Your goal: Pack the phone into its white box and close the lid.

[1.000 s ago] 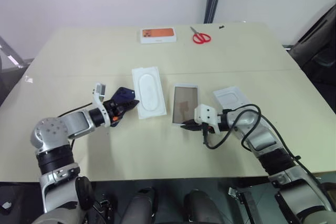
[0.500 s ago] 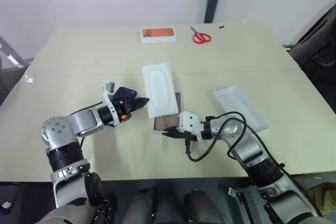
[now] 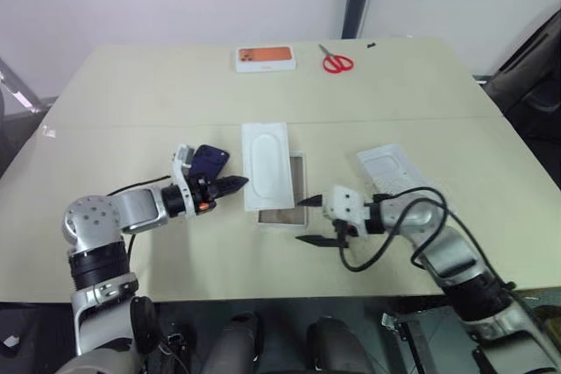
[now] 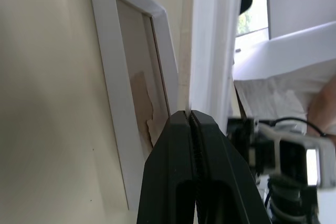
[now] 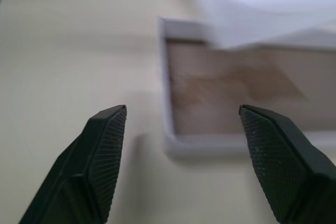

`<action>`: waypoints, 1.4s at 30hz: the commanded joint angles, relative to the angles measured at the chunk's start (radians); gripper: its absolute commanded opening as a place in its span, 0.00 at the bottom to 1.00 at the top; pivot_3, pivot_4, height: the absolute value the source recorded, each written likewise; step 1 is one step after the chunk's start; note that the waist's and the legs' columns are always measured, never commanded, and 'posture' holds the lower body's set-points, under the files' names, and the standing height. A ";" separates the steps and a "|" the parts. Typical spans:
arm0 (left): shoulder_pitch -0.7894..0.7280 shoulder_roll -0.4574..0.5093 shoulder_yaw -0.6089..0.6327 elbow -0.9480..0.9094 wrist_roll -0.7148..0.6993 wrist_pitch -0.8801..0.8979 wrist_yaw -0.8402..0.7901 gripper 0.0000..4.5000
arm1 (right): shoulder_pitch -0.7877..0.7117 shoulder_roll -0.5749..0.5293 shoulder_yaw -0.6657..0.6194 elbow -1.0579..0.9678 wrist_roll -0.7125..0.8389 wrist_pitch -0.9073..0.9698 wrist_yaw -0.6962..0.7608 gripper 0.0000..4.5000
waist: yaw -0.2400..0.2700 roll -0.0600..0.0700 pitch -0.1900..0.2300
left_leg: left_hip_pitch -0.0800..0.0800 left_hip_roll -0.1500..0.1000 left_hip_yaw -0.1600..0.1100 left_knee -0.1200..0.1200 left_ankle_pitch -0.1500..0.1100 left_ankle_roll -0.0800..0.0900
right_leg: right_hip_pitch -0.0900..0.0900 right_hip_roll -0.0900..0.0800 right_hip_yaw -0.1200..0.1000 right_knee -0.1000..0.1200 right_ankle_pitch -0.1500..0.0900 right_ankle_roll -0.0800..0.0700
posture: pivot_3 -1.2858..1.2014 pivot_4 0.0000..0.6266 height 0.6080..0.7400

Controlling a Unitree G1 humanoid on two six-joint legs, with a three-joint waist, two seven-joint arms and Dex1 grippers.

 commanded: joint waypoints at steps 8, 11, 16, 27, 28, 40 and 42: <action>-0.035 0.049 -0.159 0.056 0.095 -0.094 -0.139 0.00 | 0.021 -0.033 -0.136 0.012 0.046 -0.024 -0.053 0.80 | 0.000 0.000 0.000 | 0.000 0.000 0.000 -0.001 0.000 0.000 | -0.001 0.000 0.000 0.000 0.000 0.000 | 0.52 0.24 0.95; -0.046 0.051 -0.169 0.075 0.108 -0.101 -0.152 0.00 | 0.032 -0.030 -0.133 0.002 0.040 -0.033 -0.066 0.80 | 0.000 0.000 0.000 | 0.000 0.000 0.000 -0.001 0.000 0.000 | -0.001 0.000 0.000 0.000 0.000 0.000 | 0.52 0.24 0.95; -0.078 0.012 -0.130 0.102 0.103 -0.091 -0.117 0.42 | 0.033 -0.012 -0.123 0.006 0.035 -0.045 -0.092 0.82 | 0.001 0.000 0.000 | -0.001 0.000 0.000 0.000 0.000 0.000 | -0.001 0.000 0.000 0.000 0.000 0.000 | 0.52 0.24 0.95; -0.054 0.046 -0.133 0.017 0.102 -0.117 -0.152 0.83 | -0.032 0.036 -0.104 0.020 0.036 -0.046 -0.109 0.82 | -0.002 0.000 0.000 | -0.001 0.000 0.000 -0.001 0.000 0.000 | -0.002 0.000 0.000 0.000 0.000 0.000 | 0.52 0.24 0.95; -0.033 0.066 -0.161 -0.019 0.141 -0.193 -0.183 0.83 | -0.049 0.054 -0.104 0.012 0.047 -0.030 -0.119 0.82 | -0.002 0.000 0.000 | -0.001 0.000 0.000 -0.001 0.000 0.000 | -0.002 0.000 0.000 0.000 0.000 0.000 | 0.52 0.24 0.95; 0.123 0.166 -0.219 -0.115 0.390 -0.830 -0.459 0.84 | -0.186 0.231 0.110 0.148 -0.151 -0.029 -0.264 0.02 | -0.002 0.000 0.000 | -0.002 0.000 0.000 -0.001 0.001 -0.001 | -0.003 -0.001 0.000 -0.001 0.000 0.000 | 0.52 0.24 0.95; 0.137 0.173 -0.183 -0.119 0.352 -0.832 -0.487 0.84 | -0.214 0.249 0.131 0.196 -0.187 -0.024 -0.283 0.02 | -0.003 0.000 0.000 | -0.002 0.000 0.000 -0.002 0.001 -0.001 | -0.003 -0.001 0.000 0.000 0.000 0.000 | 0.52 0.24 0.95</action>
